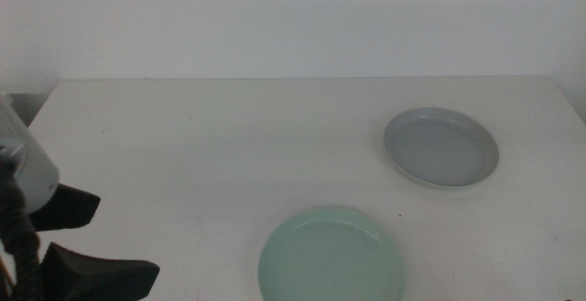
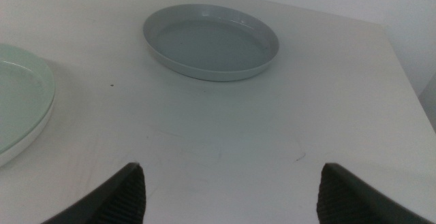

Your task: Stack the three bowls on top of each other.

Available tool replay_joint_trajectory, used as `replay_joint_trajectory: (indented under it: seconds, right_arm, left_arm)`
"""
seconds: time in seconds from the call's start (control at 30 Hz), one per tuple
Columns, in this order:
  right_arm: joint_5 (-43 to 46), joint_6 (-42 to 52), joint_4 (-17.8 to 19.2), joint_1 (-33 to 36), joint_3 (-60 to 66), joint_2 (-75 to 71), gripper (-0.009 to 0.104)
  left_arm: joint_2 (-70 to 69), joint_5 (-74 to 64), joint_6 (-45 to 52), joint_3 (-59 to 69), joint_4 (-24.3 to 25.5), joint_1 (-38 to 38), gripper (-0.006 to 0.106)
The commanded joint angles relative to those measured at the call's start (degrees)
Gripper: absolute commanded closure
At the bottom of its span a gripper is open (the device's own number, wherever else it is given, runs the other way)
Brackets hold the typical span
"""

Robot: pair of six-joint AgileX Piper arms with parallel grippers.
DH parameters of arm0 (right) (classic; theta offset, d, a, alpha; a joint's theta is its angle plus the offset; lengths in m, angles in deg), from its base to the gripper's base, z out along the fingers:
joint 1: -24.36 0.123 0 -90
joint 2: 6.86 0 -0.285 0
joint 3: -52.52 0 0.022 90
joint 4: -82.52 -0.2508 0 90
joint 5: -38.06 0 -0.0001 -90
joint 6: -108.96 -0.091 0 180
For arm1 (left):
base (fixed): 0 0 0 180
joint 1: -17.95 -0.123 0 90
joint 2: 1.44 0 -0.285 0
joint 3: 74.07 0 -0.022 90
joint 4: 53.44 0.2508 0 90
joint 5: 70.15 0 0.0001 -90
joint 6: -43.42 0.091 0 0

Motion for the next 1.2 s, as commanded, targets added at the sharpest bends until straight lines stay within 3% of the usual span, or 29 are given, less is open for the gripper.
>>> replay_joint_trajectory:
  seconds: [0.0, 0.17, 0.5, 0.63, 0.93, 1.17]
  right_arm:
    - [2.90, 0.59, 0.61, -0.36, -0.73, -1.43, 0.031]
    - [-1.10, 0.74, 3.12, -0.36, -7.13, 0.95, 0.031]
    - [-14.76, 0.82, 3.14, -0.36, -26.44, 21.95, 0.031]
    - [-13.73, 0.55, 3.05, -0.36, -33.12, 31.39, 0.031]
    - [-14.29, -17.79, 2.64, -0.36, -47.28, 52.44, 0.031]
    - [-24.41, -19.07, 2.63, -0.36, -62.25, 67.49, 0.031]
  left_arm:
    - [-0.06, 3.44, 0.04, -1.71, -1.22, 0.27, -0.004]
    - [-0.06, 3.44, 0.04, -1.71, -1.22, 0.27, -0.004]
    - [-0.06, 3.44, 0.04, -1.71, -1.22, 0.27, -0.004]
    - [-0.06, 3.44, 0.04, -1.71, -1.22, 0.27, -0.004]
    - [-0.06, 3.44, 0.04, -1.71, -1.22, 0.27, -0.004]
    - [-0.06, 3.44, 0.04, -1.71, -1.22, 0.27, -0.004]
